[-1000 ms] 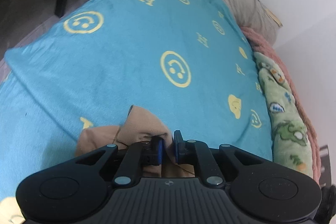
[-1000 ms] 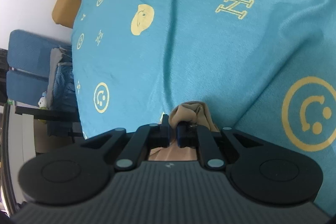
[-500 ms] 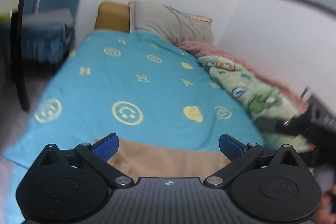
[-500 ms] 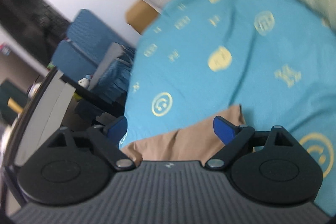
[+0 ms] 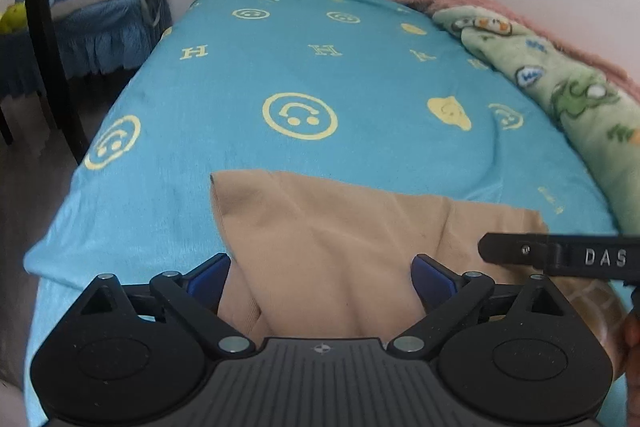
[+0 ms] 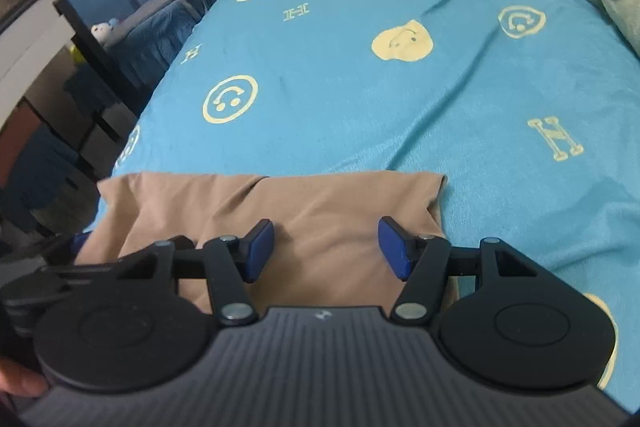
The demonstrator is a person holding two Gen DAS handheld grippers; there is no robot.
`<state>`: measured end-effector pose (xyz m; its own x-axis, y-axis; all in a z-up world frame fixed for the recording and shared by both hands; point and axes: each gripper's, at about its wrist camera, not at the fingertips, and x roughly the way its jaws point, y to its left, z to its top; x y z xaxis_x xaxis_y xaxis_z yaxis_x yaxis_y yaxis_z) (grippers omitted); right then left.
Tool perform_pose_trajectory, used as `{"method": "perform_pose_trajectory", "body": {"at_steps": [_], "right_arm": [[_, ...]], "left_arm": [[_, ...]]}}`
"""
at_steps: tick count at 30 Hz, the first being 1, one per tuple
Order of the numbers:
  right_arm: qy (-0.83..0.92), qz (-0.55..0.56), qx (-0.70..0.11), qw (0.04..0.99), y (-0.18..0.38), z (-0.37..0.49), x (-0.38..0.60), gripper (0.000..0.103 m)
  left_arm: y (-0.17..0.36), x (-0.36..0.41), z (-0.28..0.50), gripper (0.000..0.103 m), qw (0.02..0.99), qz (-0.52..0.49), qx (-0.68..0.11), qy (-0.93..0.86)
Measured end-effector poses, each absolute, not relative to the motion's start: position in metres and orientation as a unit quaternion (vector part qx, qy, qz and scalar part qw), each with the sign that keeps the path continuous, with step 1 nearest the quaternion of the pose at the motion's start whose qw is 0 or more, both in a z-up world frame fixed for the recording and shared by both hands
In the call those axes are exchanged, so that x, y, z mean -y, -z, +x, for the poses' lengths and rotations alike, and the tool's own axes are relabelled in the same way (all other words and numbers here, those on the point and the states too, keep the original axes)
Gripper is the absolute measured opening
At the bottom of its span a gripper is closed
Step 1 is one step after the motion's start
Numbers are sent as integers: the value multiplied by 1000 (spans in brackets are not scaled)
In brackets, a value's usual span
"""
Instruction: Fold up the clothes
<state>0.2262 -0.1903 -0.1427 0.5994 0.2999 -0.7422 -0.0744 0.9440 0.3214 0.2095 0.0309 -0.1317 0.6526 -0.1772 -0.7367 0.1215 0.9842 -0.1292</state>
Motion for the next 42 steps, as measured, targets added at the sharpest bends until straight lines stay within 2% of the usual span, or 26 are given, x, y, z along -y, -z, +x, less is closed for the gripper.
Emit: {"method": "perform_pose_trajectory", "body": {"at_steps": [5,12,17,22,27,37,42], "right_arm": [[-115,177,-423,881,122,201,202,62],[-150,187,-393,888,88,156,208,62],[-145,195,-423,873,104,156,209,62],[-128,185,-453,863,127,164,205,59],[-130,166,-448,869,128,159,201,59],[-113,213,-431,869,119,138,224,59],[-104,234,-421,870,113,130,234,62]], "left_arm": [[109,-36,182,97,914,-47,-395,82],[86,-21,130,97,912,-28,-397,99],[100,-14,118,97,900,-21,-425,97],[116,-8,121,101,896,-7,-435,92],[119,-6,116,102,898,6,-430,89],[105,-8,108,101,893,-5,-443,75],[90,-5,96,100,859,-42,-504,86]]}}
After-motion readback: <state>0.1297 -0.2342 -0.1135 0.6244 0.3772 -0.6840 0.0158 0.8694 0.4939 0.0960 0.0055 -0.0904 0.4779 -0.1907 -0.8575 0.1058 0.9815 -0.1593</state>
